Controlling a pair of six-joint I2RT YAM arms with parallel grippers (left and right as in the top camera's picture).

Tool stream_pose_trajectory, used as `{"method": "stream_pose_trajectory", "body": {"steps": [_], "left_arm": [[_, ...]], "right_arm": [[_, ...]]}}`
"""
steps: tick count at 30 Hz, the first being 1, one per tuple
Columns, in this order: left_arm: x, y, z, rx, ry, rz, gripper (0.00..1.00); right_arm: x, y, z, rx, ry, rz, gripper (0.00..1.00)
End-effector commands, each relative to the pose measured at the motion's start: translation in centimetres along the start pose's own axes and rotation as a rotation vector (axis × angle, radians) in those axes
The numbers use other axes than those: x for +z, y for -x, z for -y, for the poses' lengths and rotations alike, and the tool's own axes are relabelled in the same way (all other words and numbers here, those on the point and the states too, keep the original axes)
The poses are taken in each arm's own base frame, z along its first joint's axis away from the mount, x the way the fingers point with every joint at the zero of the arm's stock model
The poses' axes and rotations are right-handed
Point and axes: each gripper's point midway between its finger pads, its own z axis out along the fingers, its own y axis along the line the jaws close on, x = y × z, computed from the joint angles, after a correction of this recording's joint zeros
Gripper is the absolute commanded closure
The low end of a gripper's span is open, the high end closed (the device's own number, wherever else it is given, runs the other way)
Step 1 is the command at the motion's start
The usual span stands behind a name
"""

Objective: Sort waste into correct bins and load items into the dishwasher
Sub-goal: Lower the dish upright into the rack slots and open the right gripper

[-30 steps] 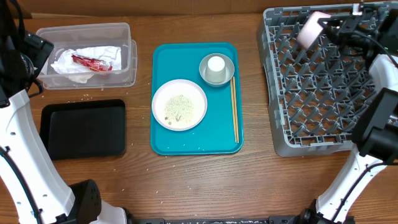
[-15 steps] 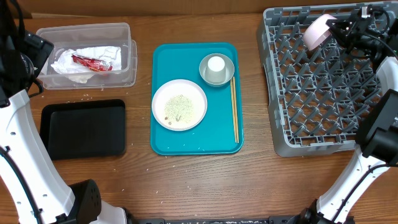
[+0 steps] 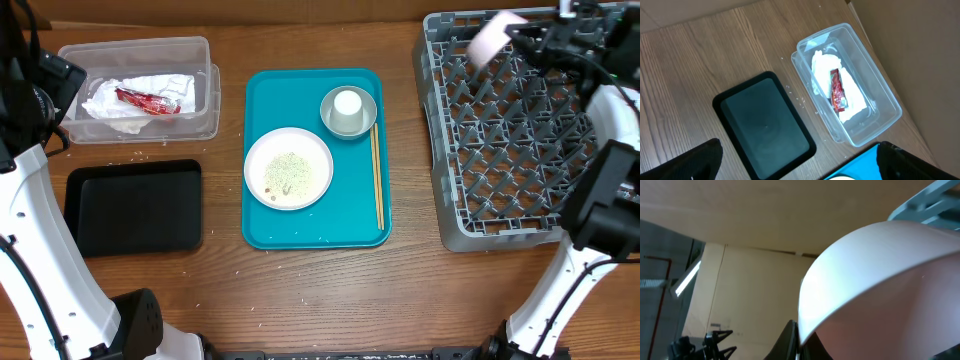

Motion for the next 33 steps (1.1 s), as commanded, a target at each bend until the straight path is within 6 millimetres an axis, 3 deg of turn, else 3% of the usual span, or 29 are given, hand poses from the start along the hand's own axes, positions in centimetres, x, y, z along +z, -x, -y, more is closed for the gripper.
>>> {"method": "stream_pose_trajectory", "body": {"steps": [1,11,23,33], "left_arm": [[0.2,0.3,-0.3,-0.022,0.021,0.012,0.00],[0.2,0.3,-0.3,-0.022,0.021,0.012,0.00],[0.2,0.3,-0.3,-0.022,0.021,0.012,0.00],[0.2,0.3,-0.3,-0.022,0.021,0.012,0.00]], "right_arm": [[0.6,-0.3,-0.7,-0.032,0.015,-0.023,0.96],[0.9,0.4,-0.1,-0.064,-0.015,0.015,0.96],[1.4,0.8,2.0,-0.036,-0.047,0.046,0.96],[2.7,0.3,1.2,-0.113,-0.012,0.011,0.96]]}}
